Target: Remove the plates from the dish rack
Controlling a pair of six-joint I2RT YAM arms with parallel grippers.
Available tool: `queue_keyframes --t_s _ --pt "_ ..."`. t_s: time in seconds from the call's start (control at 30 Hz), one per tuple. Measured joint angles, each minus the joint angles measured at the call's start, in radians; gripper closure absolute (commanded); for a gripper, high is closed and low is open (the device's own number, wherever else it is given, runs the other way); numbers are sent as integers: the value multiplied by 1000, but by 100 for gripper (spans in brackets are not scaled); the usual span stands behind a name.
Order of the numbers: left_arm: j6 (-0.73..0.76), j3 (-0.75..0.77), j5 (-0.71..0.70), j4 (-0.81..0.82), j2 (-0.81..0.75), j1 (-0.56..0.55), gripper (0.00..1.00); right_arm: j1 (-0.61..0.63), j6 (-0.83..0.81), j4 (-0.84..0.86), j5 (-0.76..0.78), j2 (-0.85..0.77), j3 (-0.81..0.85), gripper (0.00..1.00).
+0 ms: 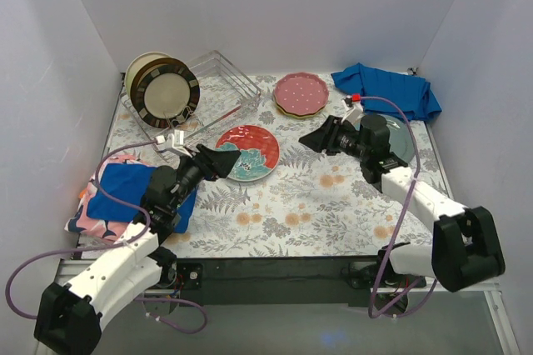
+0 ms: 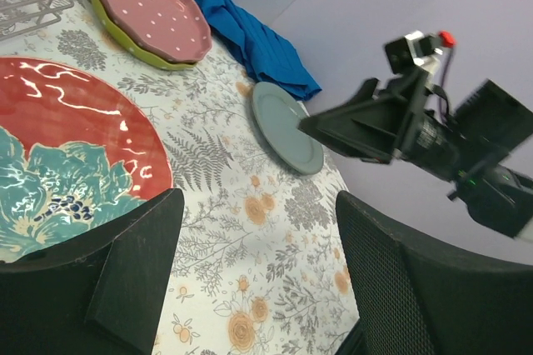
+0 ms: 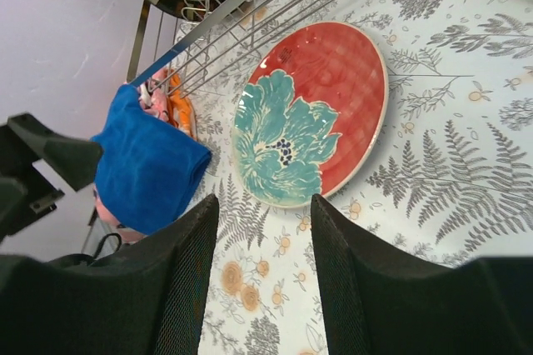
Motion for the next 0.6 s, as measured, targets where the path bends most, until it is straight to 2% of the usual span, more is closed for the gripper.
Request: queue_keyframes --t_s 0.2,0.33,0.43,0.6 --pt "6 121 -19 -17 198 0 29 0 -91 -97 11 -197 -97 45" --pt "83 264 28 -90 336 0 31 2 -93 -105 7 -259 -157 46" --pt "175 423 54 -178 409 0 31 2 -94 -104 4 -265 -171 46" --pt "407 827 54 -344 594 21 34 2 -92 -102 1 -265 -172 46"
